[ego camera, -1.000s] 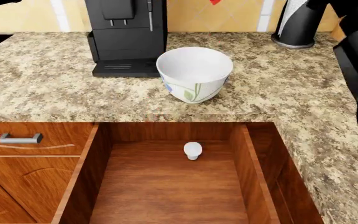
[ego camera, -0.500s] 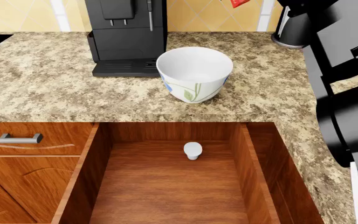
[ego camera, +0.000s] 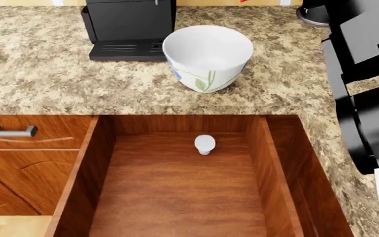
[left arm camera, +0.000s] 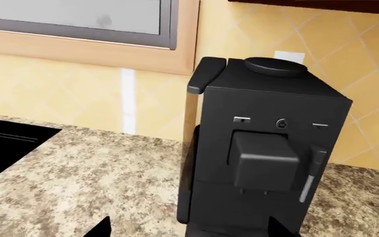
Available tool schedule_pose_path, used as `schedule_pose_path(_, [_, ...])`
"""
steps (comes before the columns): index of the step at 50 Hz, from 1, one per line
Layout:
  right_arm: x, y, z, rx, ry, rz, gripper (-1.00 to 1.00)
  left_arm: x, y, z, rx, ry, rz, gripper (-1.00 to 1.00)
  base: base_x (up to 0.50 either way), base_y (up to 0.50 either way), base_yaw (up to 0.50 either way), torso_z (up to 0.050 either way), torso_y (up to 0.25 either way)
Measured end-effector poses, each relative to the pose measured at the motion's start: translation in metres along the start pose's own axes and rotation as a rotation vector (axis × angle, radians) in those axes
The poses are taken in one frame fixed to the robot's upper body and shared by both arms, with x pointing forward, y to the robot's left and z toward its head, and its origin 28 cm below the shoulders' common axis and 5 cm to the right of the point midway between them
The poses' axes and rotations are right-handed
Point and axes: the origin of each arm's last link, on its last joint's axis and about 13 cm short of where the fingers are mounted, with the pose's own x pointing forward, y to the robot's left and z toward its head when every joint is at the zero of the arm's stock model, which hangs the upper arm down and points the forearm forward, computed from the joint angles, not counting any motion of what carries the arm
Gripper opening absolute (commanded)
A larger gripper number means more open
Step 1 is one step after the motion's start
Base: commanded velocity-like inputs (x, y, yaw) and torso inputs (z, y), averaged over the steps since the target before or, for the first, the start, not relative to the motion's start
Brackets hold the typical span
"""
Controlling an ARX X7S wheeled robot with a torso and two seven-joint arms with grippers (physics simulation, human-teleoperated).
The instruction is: Place the bar in the bowl and close the drawer.
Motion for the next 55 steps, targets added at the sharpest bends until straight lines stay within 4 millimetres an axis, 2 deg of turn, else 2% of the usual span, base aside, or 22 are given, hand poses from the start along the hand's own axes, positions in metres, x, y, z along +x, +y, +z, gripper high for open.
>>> schedule_pose_path(23, [0.003, 0.005, -0.005, 0.018, 0.013, 0.016, -1.0, -0.003, 0.003, 0.003, -0.007, -0.004, 0.01, 1.0, 0.0, 0.0, 0.0, 0.006, -0.24])
schedule_pose_path(55, [0.007, 0.016, -0.009, 0.057, 0.009, 0.035, -1.0, -0.003, 0.007, 0.006, -0.022, -0.003, 0.012, 1.0, 0.0, 0.0, 0.0, 0.0, -0.002])
